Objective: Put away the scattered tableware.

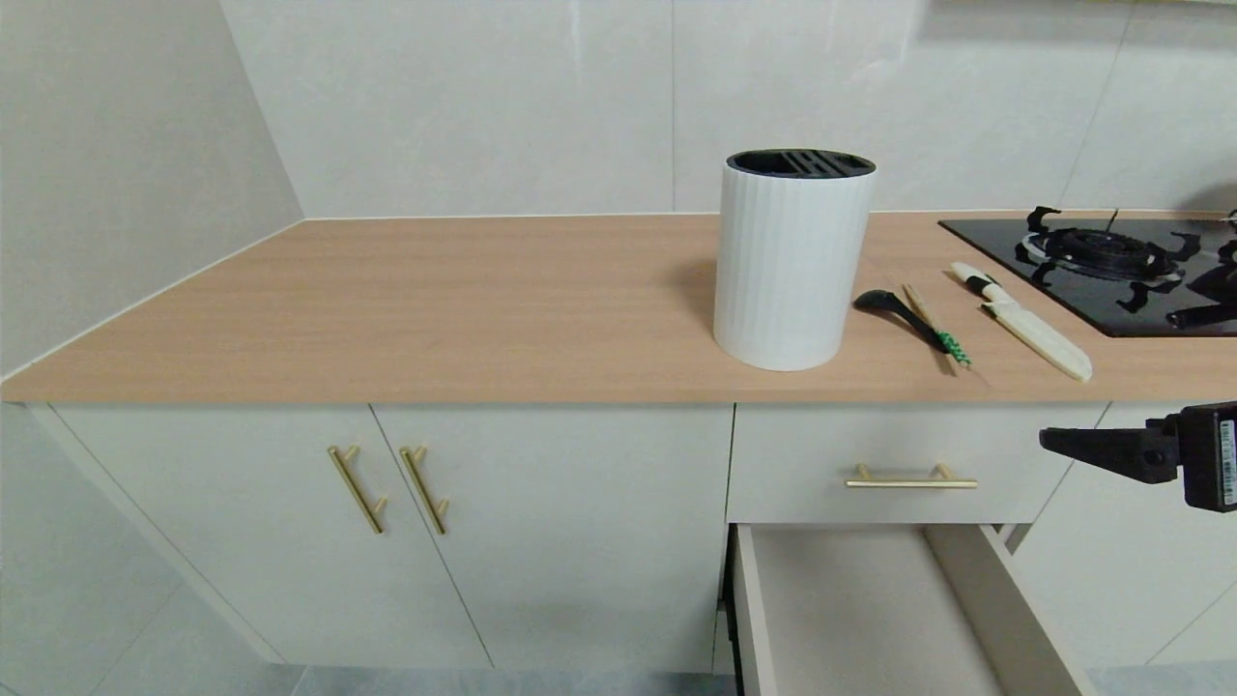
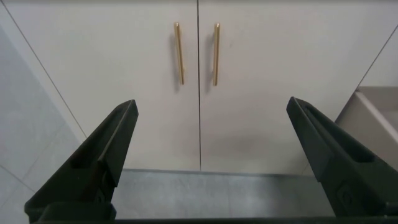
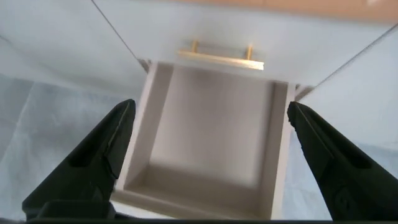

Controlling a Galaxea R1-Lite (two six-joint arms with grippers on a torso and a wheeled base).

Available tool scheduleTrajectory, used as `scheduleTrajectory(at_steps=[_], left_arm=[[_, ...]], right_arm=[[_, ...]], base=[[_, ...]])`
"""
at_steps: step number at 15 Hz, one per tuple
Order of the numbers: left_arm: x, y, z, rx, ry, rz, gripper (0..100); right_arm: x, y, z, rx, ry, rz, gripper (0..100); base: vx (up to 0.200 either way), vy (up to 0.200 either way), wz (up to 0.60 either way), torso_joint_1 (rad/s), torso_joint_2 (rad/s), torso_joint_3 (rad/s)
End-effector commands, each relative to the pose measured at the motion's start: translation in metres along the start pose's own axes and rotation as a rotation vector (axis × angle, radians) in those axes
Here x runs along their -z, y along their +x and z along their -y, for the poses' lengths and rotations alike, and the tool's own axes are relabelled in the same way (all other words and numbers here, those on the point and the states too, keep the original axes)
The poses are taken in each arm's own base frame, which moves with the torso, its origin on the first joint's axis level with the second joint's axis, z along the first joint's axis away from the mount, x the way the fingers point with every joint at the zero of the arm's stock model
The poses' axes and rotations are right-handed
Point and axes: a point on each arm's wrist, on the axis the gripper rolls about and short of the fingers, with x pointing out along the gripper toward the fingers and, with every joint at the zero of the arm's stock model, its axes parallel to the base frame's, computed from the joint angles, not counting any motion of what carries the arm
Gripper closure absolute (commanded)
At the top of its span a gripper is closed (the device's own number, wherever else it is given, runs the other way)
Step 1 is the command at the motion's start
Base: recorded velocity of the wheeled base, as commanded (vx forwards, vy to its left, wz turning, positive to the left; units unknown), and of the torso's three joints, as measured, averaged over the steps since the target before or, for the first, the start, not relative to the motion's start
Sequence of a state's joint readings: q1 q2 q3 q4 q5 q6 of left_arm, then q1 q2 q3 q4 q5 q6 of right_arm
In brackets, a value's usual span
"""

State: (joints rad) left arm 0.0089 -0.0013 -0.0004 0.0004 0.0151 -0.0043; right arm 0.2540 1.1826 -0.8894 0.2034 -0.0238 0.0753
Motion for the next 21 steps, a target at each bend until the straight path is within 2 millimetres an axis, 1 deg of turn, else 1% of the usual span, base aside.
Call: scheduleTrajectory(at_steps=[1, 2, 3, 4, 5, 6, 7, 8, 10, 12, 13, 16, 20, 21], left_arm=[[0.000, 0.000, 0.000, -0.001, 0.000, -0.001, 0], [0.000, 0.000, 0.000, -0.001, 0.000, -0.003, 0], [0.000, 0.000, 0.000, -0.001, 0.000, -0.001, 0], [0.000, 0.000, 0.000, -0.001, 0.000, -0.001, 0], [0.000, 0.000, 0.000, -0.001, 0.000, -0.001, 0], [0.000, 0.000, 0.000, -0.001, 0.000, -0.001, 0], [0.000, 0.000, 0.000, -0.001, 0.000, -0.001, 0], [0.000, 0.000, 0.000, -0.001, 0.000, -0.003, 0], [0.000, 0.000, 0.000, -0.001, 0.000, -0.001, 0], [0.000, 0.000, 0.000, -0.001, 0.000, -0.001, 0], [0.000, 0.000, 0.000, -0.001, 0.000, -0.001, 0], [0.000, 0.000, 0.000, -0.001, 0.000, -0.001, 0], [0.000, 0.000, 0.000, -0.001, 0.000, -0.001, 0], [0.000, 0.000, 0.000, -0.001, 0.000, -0.001, 0]], right_arm=[[-0.011, 0.013, -0.001, -0.002, 0.000, 0.032, 0], [-0.027, 0.028, -0.002, 0.018, 0.004, 0.032, 0], [-0.041, 0.047, 0.000, 0.074, 0.014, 0.002, 0], [-0.059, 0.067, 0.009, 0.140, 0.035, -0.040, 0], [-0.074, 0.081, 0.010, 0.154, 0.070, -0.075, 0], [-0.084, 0.091, 0.010, 0.162, 0.125, -0.102, 0], [-0.086, 0.105, 0.010, 0.174, 0.166, -0.136, 0], [-0.084, 0.122, 0.011, 0.194, 0.168, -0.164, 0], [-0.079, 0.145, 0.012, 0.279, 0.153, -0.191, 0], [-0.078, 0.154, 0.009, 0.284, 0.147, -0.199, 0], [-0.074, 0.161, 0.003, 0.274, 0.137, -0.215, 0], [-0.070, 0.176, 0.002, 0.277, 0.137, -0.207, 0], [-0.070, 0.181, 0.002, 0.278, 0.142, -0.192, 0], [-0.071, 0.181, 0.002, 0.278, 0.142, -0.191, 100]], base=[[0.000, 0.000, 0.00, 0.056, -0.10, -0.051], [0.000, 0.000, 0.00, 0.032, -0.06, -0.036], [0.000, 0.000, 0.00, 0.000, 0.00, 0.000], [0.000, 0.000, 0.00, 0.000, 0.00, 0.000], [0.000, 0.000, 0.00, 0.000, 0.00, 0.000], [0.000, 0.000, 0.00, 0.000, 0.00, 0.000], [0.000, 0.000, 0.00, 0.000, 0.00, 0.000], [0.000, 0.000, 0.00, 0.000, 0.00, 0.000], [0.000, 0.000, 0.00, 0.000, 0.00, 0.000], [0.000, 0.000, 0.00, 0.000, 0.00, 0.000], [0.000, 0.000, 0.00, 0.000, 0.00, 0.000], [0.000, 0.000, 0.00, 0.000, 0.00, 0.000], [0.000, 0.000, 0.00, 0.000, 0.00, 0.000], [0.000, 0.000, 0.00, 0.000, 0.00, 0.000]])
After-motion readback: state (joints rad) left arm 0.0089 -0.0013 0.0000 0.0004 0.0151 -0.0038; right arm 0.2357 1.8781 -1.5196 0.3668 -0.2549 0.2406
